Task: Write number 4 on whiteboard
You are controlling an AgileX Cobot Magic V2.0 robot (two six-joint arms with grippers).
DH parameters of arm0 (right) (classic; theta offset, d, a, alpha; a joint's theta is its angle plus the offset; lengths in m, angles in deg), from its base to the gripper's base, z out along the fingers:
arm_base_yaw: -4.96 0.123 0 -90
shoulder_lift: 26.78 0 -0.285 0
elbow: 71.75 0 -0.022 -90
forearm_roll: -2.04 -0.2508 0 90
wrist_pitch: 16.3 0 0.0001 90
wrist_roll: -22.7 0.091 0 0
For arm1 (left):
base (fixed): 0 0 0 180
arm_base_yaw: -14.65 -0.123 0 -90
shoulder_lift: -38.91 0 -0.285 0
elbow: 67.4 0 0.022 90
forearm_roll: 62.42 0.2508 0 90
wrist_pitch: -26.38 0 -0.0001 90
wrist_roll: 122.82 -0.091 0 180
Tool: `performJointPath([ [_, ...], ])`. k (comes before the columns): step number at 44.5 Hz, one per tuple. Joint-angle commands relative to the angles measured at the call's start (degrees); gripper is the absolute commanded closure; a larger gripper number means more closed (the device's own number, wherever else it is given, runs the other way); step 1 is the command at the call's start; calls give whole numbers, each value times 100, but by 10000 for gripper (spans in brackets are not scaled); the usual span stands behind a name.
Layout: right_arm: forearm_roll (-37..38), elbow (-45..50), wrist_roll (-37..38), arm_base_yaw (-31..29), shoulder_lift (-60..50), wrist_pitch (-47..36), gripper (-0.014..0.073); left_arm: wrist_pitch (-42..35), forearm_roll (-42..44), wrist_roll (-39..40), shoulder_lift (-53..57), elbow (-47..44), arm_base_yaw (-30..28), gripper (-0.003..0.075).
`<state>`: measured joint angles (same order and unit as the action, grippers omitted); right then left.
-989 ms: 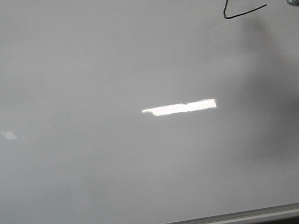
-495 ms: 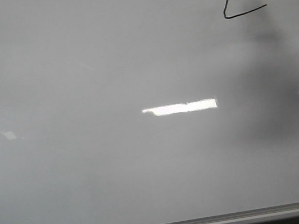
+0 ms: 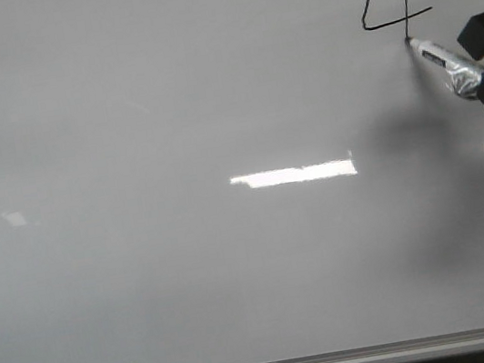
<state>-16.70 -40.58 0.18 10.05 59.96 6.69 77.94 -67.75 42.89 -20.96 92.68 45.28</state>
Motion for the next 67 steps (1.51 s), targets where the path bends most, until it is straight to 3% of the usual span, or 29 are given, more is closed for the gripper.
performJointPath([
  [1,-66,-186,-47,9,-153,133,713,-412,-42,54,46,143,-1,240],
  [18,-66,-350,-47,9,-1563,569,713,-682,-16,41,46,143,23,240],
  [29,-212,-350,-369,9,-2825,2098,713,-727,-806,-1319,-198,256,52,240],
  [36,-975,-335,-1561,179,-3072,3040,713,-606,-1019,-2101,-705,542,553,240],
  [44,-1589,-332,-3103,953,-3021,4011,713,-222,-1030,-2440,-1394,1110,1383,239],
  [52,-1594,-332,-3204,1481,-2981,4165,713,185,-1030,-2715,-2030,1730,2084,239],
  [67,-1589,-332,-3204,1511,-2981,4229,713,819,-1178,-2854,-3055,2671,2908,236],
])
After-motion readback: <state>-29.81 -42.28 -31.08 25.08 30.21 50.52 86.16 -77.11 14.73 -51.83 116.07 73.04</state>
